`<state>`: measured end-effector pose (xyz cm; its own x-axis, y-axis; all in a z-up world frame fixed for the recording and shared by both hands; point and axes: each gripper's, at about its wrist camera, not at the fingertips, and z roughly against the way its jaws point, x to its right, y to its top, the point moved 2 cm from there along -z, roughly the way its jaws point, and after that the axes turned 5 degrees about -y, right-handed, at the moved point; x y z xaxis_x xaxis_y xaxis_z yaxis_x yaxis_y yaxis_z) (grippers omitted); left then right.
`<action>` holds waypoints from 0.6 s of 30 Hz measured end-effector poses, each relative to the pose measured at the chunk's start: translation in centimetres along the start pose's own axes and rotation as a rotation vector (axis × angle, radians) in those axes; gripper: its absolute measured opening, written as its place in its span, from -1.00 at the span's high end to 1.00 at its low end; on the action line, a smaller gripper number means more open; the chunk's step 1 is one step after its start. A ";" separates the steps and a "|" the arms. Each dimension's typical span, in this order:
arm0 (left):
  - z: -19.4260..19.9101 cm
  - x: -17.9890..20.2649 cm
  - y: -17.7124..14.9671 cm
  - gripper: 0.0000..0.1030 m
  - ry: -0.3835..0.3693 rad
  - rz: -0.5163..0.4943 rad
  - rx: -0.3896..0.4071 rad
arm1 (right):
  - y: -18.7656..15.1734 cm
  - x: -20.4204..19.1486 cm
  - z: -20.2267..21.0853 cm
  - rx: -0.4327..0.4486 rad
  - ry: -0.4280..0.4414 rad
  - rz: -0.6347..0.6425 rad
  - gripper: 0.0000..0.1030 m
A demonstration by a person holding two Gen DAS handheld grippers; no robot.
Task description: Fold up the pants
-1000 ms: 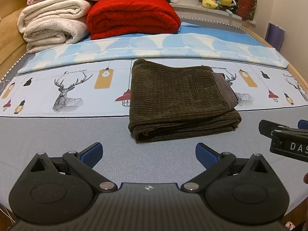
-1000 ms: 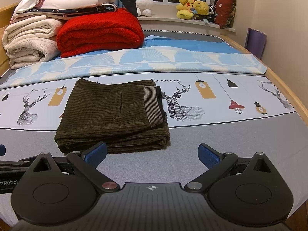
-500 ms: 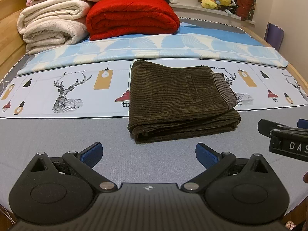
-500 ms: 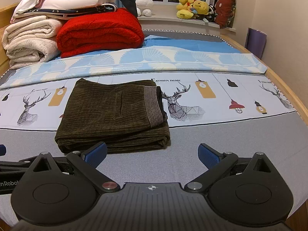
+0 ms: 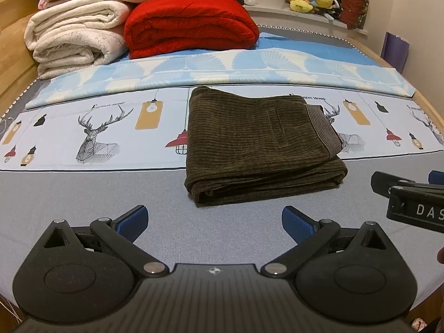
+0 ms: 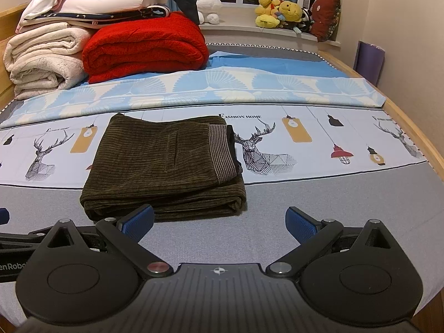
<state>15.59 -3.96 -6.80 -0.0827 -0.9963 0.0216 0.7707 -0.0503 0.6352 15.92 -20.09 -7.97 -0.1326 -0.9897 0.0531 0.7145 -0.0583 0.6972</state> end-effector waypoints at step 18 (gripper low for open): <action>0.1 -0.2 0.0 -0.99 -0.002 -0.004 0.005 | 0.0 0.0 0.0 0.001 0.001 0.001 -0.95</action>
<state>15.55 -3.75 -6.78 -0.0866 -0.9960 0.0206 0.7669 -0.0535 0.6395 15.87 -20.07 -7.99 -0.1316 -0.9899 0.0530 0.7136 -0.0575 0.6982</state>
